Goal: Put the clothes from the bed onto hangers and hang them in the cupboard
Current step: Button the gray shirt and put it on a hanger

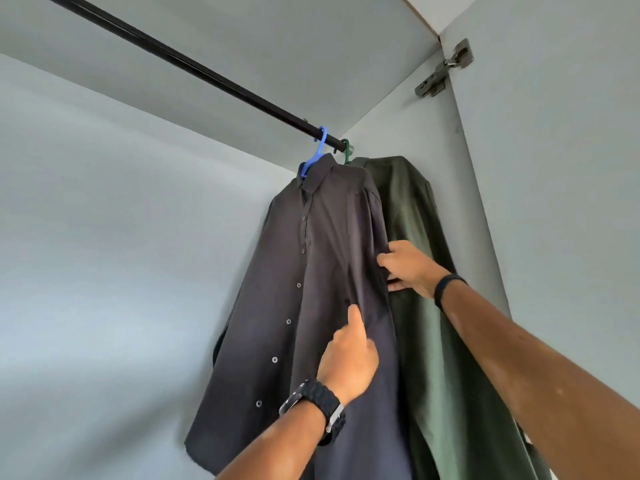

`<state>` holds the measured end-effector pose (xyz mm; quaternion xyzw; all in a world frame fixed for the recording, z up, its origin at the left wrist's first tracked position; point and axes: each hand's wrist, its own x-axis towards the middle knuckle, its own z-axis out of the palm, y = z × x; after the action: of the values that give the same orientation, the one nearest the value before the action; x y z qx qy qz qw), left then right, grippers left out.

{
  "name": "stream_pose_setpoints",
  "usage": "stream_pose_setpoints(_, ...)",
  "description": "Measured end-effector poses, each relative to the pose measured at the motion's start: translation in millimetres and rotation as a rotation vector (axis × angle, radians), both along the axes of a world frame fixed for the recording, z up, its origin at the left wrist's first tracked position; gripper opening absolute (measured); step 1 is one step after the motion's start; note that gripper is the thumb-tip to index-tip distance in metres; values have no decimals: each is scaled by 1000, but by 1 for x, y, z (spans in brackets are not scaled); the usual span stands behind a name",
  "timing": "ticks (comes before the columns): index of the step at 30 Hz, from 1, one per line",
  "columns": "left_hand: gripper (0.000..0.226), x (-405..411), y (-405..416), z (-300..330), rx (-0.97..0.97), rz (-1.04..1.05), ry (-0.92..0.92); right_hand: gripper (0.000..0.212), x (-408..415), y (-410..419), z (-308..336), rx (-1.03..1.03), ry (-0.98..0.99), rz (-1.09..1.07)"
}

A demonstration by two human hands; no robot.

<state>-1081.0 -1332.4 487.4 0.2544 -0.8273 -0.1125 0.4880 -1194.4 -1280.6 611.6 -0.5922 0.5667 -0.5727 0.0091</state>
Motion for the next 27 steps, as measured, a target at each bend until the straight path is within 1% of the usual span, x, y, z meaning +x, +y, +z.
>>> stream_pose_setpoints(1,55,3,2,-13,43,-26,32,19,3,3,-17,-8,-57,40)
stream_pose_setpoints(3,45,9,10,-37,109,-69,93,24,11,7,-53,12,-133,114)
stream_pose_setpoints(5,36,15,22,-60,141,-84,128,26,18,9,-92,79,-130,158)
stream_pose_setpoints(8,37,25,43,-93,226,-97,162,23,28,14,-150,168,-133,261)
stream_pose_setpoints(11,28,37,65,-123,311,-117,228,27,41,29,-189,85,-235,331)
stream_pose_setpoints(12,27,41,73,-132,335,-117,258,28,45,35,-197,40,-273,333)
stream_pose_setpoints(14,26,48,89,-151,358,-102,295,26,52,48,-215,-16,-282,278)
stream_pose_setpoints(17,24,56,112,-178,414,-100,290,15,58,65,-244,-14,-169,130)
stream_pose_setpoints(19,24,61,135,-196,502,-104,243,21,63,87,-269,18,-130,83)
stream_pose_setpoints(22,19,67,181,-214,618,-113,216,20,74,129,-308,74,-97,129)
stream_pose_setpoints(25,21,74,235,-246,641,-32,204,23,87,172,-352,145,-105,206)
stream_pose_setpoints(27,22,83,268,-272,662,69,197,23,97,204,-380,193,-174,251)
